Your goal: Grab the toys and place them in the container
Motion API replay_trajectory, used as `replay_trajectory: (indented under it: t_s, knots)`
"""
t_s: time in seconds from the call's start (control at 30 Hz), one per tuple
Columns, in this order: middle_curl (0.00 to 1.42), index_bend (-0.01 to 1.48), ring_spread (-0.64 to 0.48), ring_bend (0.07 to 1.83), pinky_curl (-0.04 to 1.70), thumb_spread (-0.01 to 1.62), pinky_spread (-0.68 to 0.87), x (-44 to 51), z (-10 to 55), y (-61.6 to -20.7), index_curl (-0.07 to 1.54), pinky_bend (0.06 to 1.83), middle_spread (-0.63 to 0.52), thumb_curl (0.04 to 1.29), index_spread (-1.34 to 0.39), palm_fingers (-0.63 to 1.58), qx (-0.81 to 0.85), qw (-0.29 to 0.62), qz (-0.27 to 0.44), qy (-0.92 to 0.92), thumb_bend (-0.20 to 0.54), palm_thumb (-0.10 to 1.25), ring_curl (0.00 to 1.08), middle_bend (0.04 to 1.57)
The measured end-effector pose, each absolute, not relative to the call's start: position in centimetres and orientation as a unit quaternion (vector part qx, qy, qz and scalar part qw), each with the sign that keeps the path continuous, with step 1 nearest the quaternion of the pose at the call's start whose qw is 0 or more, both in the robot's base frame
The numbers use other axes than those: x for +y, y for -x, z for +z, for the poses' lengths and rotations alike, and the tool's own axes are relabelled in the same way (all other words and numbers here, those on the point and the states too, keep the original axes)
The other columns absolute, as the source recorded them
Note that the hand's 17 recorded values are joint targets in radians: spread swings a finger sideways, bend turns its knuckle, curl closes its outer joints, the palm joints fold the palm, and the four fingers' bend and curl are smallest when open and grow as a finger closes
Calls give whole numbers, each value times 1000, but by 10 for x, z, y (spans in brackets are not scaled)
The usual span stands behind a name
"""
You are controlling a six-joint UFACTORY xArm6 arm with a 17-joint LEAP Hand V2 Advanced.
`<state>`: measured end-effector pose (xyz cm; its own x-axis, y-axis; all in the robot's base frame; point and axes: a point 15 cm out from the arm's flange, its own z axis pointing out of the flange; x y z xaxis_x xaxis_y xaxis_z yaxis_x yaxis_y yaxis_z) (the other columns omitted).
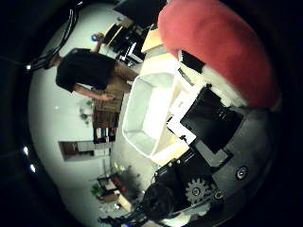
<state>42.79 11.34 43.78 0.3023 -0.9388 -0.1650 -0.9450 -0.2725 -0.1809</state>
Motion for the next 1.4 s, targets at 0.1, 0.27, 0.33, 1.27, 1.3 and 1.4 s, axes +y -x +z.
replay_trajectory:
  t_s: [0.1,0.27,0.33,1.27,1.3,1.4]
  knots:
    - [721,172,-317,1251,534,1076,-405,144,435,-420,727,1281,-462,424,-617,1141,571,121,19,812,-12,1128,503,735]
    - [722,167,-313,1255,536,1076,-405,196,425,-404,729,1282,-462,424,-618,1138,541,110,35,833,-12,1128,503,737]
    - [722,168,-312,1254,536,1076,-405,214,421,-398,729,1282,-462,424,-618,1137,529,107,38,841,-12,1128,503,739]
    - [707,177,-325,1216,509,1122,-468,304,428,-375,742,1224,-463,373,-624,1092,419,141,18,897,-53,974,491,690]
    - [700,165,-329,1210,506,1135,-478,306,429,-376,739,1224,-466,354,-620,1066,414,146,15,898,-64,909,489,663]
    - [682,106,-331,1183,519,1122,-509,306,430,-378,708,1259,-457,289,-592,824,404,149,12,902,-110,641,491,577]
